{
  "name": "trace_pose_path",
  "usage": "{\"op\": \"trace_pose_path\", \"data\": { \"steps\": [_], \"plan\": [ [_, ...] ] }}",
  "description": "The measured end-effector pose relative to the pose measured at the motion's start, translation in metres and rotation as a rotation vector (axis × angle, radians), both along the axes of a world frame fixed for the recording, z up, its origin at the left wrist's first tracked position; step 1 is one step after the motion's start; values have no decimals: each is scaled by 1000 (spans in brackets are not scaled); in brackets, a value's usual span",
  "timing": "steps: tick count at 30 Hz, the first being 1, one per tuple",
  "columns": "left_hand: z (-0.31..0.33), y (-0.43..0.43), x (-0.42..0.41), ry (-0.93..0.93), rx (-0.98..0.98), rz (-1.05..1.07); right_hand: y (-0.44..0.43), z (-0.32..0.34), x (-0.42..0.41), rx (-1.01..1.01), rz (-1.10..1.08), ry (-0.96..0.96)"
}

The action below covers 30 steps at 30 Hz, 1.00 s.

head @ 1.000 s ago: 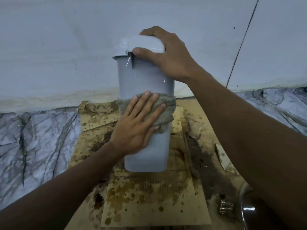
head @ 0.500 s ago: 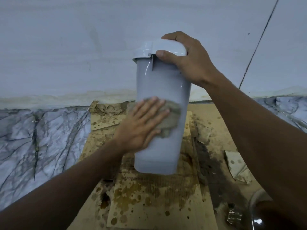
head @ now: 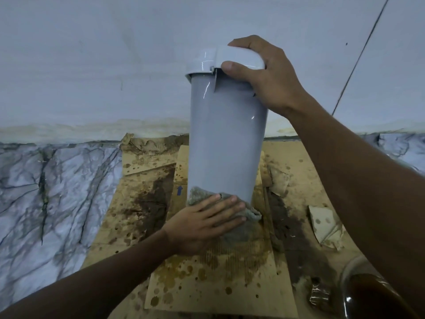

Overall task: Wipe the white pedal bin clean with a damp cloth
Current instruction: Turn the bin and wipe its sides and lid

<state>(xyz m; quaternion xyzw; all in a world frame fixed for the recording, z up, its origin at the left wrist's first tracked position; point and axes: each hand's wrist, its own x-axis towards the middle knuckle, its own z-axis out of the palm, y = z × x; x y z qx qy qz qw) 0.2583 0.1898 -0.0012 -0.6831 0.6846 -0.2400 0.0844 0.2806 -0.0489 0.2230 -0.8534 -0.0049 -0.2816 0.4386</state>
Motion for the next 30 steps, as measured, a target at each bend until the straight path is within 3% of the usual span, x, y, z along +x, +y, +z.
{"op": "trace_pose_path", "data": {
  "steps": [5,12,16,21,27,30],
  "plan": [
    [35,-22,16,37,-94,84,-6,-1,-1,19,-6,-3],
    [123,-62,58,179,-527,235,-3,-2,4,-12,1,-25],
    [117,-67,53,252,-623,251,-2,-2,3,-37,4,-42],
    [74,-50,29,210,-478,239,-2,-3,1,0,14,-12],
    [2,-3,-2,-10,77,47,-6,-2,-5,34,22,0],
    [13,-2,12,-49,82,-18,-7,-1,-3,48,20,-7]
  ]
}}
